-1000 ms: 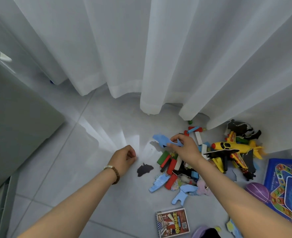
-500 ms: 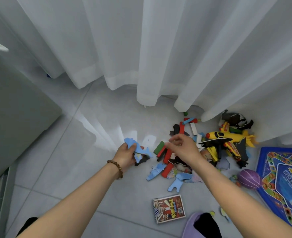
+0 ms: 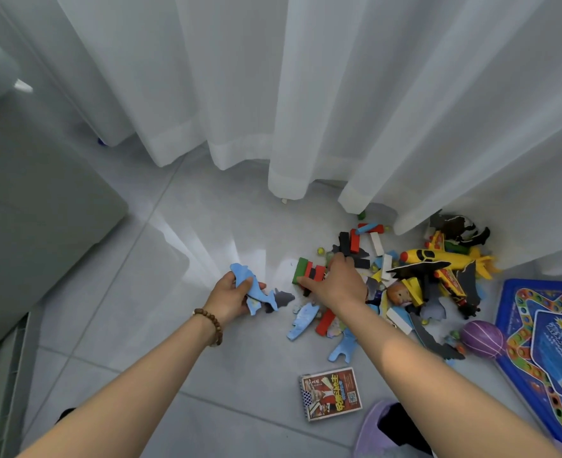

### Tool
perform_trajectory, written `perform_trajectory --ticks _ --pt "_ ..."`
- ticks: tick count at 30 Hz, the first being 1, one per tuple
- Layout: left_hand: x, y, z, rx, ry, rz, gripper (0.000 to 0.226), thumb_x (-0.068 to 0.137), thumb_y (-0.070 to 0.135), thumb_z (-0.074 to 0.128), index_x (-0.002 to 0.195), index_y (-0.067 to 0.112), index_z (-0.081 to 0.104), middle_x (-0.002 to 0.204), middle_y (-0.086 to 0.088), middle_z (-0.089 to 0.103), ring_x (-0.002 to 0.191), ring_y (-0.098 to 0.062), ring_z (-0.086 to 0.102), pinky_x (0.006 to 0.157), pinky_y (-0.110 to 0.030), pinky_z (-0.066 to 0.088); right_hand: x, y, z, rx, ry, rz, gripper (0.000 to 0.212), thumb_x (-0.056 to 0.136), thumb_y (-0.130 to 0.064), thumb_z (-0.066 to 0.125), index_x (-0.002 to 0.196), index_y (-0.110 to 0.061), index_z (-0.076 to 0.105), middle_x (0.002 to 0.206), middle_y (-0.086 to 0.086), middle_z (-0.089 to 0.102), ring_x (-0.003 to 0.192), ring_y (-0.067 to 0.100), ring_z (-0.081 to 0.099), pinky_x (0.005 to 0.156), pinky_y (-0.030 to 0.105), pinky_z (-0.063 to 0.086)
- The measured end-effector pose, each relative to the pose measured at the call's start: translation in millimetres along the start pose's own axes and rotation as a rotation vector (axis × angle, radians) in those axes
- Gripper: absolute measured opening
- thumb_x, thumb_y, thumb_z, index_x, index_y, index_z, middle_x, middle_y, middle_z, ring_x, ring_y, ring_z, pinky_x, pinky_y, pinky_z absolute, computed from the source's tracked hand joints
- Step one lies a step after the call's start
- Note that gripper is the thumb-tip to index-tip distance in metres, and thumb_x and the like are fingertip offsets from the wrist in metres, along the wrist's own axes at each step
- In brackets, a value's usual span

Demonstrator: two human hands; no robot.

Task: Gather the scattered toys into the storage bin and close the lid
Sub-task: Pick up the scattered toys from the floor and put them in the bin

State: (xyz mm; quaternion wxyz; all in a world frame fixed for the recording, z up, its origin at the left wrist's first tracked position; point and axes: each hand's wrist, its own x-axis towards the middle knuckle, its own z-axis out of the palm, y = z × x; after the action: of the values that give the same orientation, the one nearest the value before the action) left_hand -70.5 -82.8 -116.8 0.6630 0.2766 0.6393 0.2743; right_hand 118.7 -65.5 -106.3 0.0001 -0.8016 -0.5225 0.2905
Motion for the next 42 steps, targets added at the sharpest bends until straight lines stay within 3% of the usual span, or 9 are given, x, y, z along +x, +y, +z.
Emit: perform_trajectory --ticks 3,5,10,22,26,30,36,39,42 --pt "0.6 0.5 -4.1 -0.015 0.000 -0.001 0.030 0.099 0.013 0.039 0.126 -0.001 0.044 0.107 -0.013 0.060 0.094 -0.027 0.060 0.062 -0.023 0.055 6.0 -8.7 6.6 -0.010 0.045 0.025 0.089 0.069 -0.064 0.068 0.133 -0.011 0.036 0.138 0.012 0.030 0.118 0.031 0.048 0.079 0.035 0.048" --pt "1.0 -0.3 -6.8 -0.030 0.003 -0.009 0.031 0.099 0.012 0.039 0.126 -0.002 0.044 0.103 -0.012 0.061 0.087 -0.023 0.062 0.061 -0.023 0.056 7.9 -13.2 10.7 -0.005 0.056 0.024 0.085 0.069 -0.061 0.070 0.130 -0.012 0.037 0.140 0.013 0.025 0.118 0.033 0.046 0.081 0.036 0.050" --pt "2.1 -2.6 -14.3 -0.043 0.025 -0.016 0.032 0.099 0.012 0.040 0.127 -0.003 0.044 0.103 -0.013 0.061 0.088 -0.023 0.061 0.076 -0.034 0.053 7.5 -17.2 18.0 0.029 0.087 -0.033 0.059 0.072 -0.050 0.074 0.111 -0.013 0.049 0.127 0.009 0.031 0.105 0.029 0.050 0.077 0.035 0.052" --pt "2.5 -4.5 -20.3 -0.048 0.043 -0.035 0.032 0.099 0.012 0.040 0.128 -0.003 0.044 0.096 -0.009 0.063 0.086 -0.019 0.062 0.071 -0.029 0.054 5.0 -10.5 27.3 0.041 0.066 -0.207 0.039 0.075 -0.036 0.068 0.105 -0.016 0.053 0.113 0.004 0.040 0.093 0.023 0.051 0.069 0.031 0.050" --pt "-1.8 4.0 -21.3 -0.020 0.051 -0.017 0.032 0.099 0.011 0.040 0.127 -0.004 0.044 0.092 -0.005 0.063 0.082 -0.016 0.062 0.071 -0.029 0.053 2.0 -5.0 18.4 0.191 0.028 -0.173 0.037 0.075 -0.035 0.069 0.104 -0.018 0.054 0.110 0.001 0.043 0.090 0.019 0.052 0.072 0.030 0.049" --pt "-25.6 44.9 -31.8 0.051 0.015 0.054 0.027 0.098 0.012 0.042 0.121 -0.001 0.048 0.106 -0.015 0.063 0.082 -0.015 0.062 0.059 -0.020 0.057 -11.8 -18.4 -21.1 0.432 -0.008 -0.207 0.032 0.078 -0.029 0.072 0.104 -0.023 0.054 0.110 0.001 0.044 0.082 0.006 0.051 0.067 0.013 0.041" --pt "-107.0 165.6 -98.9 0.183 -0.004 0.335 0.012 0.094 0.012 0.052 0.101 0.008 0.060 0.088 0.000 0.071 0.073 -0.002 0.069 0.064 -0.017 0.056 -54.8 -122.6 -124.1 0.557 -0.068 -0.485 0.029 0.078 -0.023 0.073 0.101 -0.025 0.056 0.104 -0.004 0.053 0.081 0.007 0.054 0.057 0.007 0.044" --pt "-160.4 217.0 -156.1 0.306 0.090 0.465 0.018 0.092 0.015 0.055 0.101 0.001 0.062 0.081 -0.002 0.069 0.061 -0.002 0.063 0.058 -0.014 0.051 -88.2 -204.2 -153.8 0.625 -0.110 -0.645 0.027 0.076 -0.013 0.075 0.096 -0.019 0.058 0.089 -0.008 0.056 0.071 0.009 0.052 0.052 0.008 0.045" --pt "-202.1 239.2 -225.5 0.312 0.270 0.483 0.026 0.091 0.023 0.057 0.100 -0.002 0.062 0.076 -0.009 0.060 0.051 -0.006 0.051 0.046 -0.013 0.039 -125.5 -290.2 -161.7 0.600 -0.183 -0.792 0.026 0.077 -0.013 0.074 0.097 -0.017 0.059 0.090 -0.006 0.055 0.069 0.005 0.051 0.053 0.006 0.045"
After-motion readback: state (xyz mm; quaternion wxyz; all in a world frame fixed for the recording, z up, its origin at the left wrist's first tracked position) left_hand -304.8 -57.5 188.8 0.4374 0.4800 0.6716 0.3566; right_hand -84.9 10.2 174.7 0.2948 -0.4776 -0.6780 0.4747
